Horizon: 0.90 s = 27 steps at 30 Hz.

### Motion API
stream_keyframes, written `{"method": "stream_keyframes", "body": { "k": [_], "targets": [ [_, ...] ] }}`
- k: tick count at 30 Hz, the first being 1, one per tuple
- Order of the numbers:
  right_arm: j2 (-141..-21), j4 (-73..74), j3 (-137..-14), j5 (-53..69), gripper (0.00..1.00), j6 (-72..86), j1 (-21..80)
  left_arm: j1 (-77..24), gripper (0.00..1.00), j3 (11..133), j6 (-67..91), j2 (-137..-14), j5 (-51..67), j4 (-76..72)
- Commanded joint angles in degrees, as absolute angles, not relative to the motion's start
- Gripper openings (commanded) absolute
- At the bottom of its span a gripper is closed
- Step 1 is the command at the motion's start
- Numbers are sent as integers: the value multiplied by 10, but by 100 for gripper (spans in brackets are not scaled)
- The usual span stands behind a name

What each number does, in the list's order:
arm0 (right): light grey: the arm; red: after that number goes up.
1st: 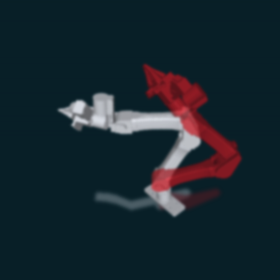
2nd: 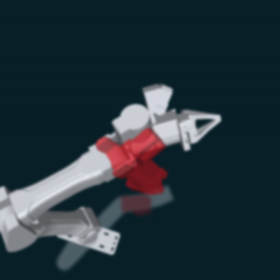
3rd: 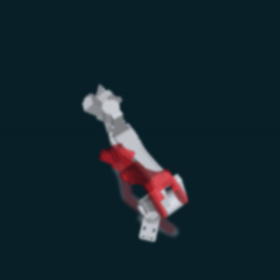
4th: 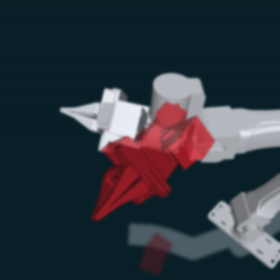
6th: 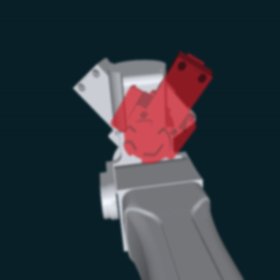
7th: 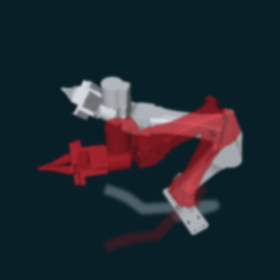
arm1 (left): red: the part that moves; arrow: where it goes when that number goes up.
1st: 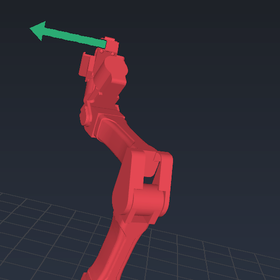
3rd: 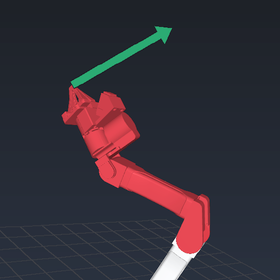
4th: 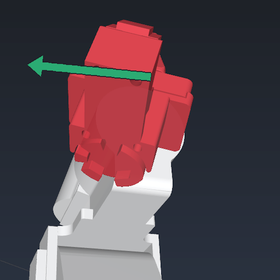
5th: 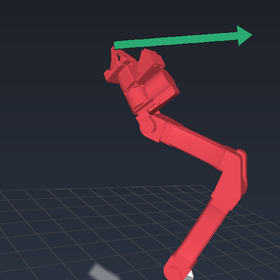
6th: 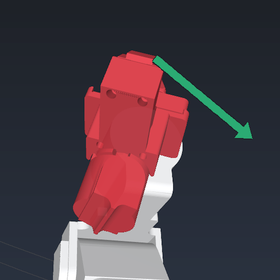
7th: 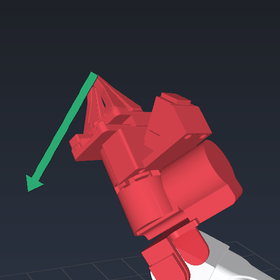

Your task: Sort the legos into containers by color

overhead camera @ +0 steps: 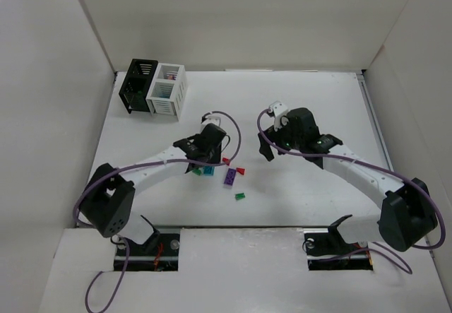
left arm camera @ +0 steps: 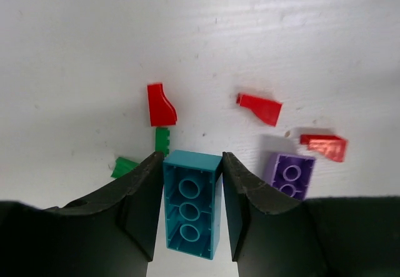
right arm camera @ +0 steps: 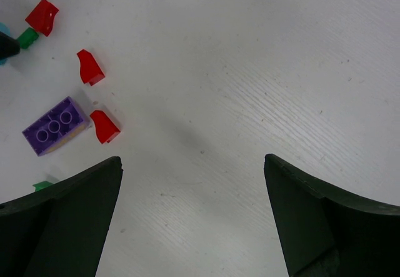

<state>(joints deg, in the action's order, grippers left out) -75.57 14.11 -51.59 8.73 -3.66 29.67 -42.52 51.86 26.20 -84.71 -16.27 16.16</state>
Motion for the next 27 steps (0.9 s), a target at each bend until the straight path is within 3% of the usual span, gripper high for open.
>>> {"method": "stream_keyframes", "body": {
  "k": [1, 7, 12, 20, 27],
  "targets": [
    [-742, 119, -519, 72, 100, -42, 291, -386, 28, 574, 257, -803, -169, 156],
    [-756, 119, -547, 67, 100, -42, 272, -228, 28, 668, 202, -802, -106, 111],
    [-800, 119, -595, 67, 100, -42, 260, -107, 29, 773, 150, -873, -57, 91],
    [-846, 124, -647, 67, 100, -37, 248, -33, 30, 974, 119, -1027, -31, 97],
    [-858, 135, -669, 67, 100, -37, 231, -26, 34, 1053, 119, -1118, -25, 122]
  ]
}}
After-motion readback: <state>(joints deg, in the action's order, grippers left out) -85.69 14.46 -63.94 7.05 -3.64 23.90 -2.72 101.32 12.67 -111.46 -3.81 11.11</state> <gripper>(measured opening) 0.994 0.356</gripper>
